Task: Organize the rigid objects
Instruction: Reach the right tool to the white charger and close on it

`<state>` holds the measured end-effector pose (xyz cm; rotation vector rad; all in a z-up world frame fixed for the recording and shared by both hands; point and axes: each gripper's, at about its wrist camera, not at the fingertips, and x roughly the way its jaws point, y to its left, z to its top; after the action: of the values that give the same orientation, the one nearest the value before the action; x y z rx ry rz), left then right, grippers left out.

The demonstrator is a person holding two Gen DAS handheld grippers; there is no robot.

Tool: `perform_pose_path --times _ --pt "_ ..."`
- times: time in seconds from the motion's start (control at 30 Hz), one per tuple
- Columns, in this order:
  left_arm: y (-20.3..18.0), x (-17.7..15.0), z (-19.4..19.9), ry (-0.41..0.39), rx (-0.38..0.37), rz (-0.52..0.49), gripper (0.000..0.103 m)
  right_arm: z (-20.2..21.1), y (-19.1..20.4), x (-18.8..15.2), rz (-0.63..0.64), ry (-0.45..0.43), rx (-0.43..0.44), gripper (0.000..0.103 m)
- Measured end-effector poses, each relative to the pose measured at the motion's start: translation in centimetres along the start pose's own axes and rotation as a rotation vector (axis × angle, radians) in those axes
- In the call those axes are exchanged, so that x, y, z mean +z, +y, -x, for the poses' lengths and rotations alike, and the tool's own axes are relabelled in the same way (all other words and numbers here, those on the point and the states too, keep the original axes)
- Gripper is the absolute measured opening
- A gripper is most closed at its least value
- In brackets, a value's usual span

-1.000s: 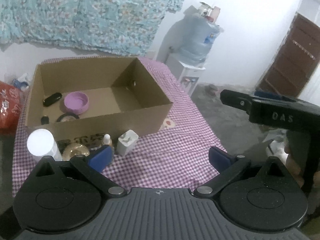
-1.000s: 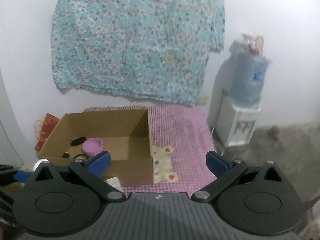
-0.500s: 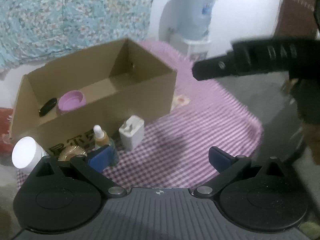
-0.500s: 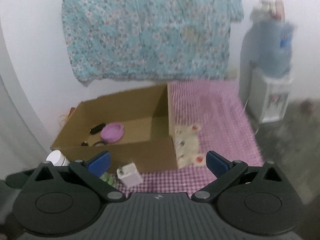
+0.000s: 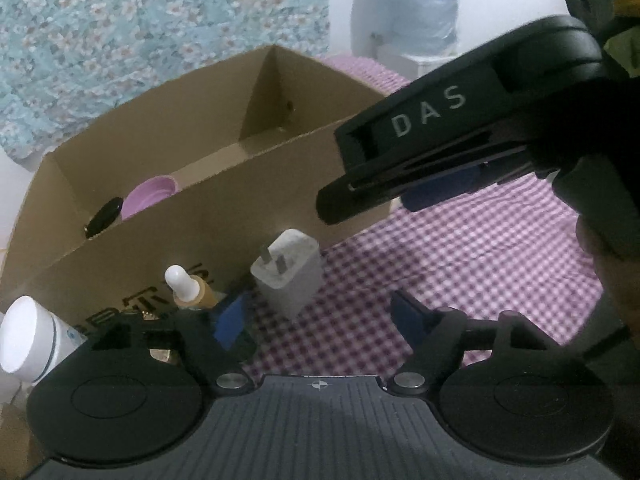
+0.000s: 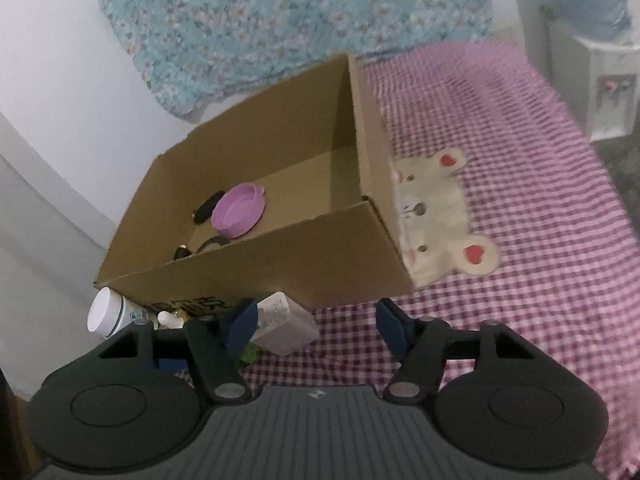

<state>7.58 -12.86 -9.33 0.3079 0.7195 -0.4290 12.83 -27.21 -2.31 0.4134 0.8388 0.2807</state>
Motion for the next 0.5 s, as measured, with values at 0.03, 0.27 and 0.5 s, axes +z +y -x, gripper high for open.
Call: perform_pose_path --times 0.03,0.27,0.5 --pt "0.1 0.0 -0.3 0.006 0.005 0.0 0.074 -0.5 -0.1 0.1 -0.003 0.01 0.011 0.065" --pt "0.2 0.5 -1.9 0.026 0.037 -0.007 0.066 -3.0 -0.8 0.4 -0.043 0.063 0.079 0.054" --pt "0.7 1.0 -3.4 0.064 0.059 0.031 0.063 -4.8 -1.4 0.9 -0.077 0.108 0.127 0.043"
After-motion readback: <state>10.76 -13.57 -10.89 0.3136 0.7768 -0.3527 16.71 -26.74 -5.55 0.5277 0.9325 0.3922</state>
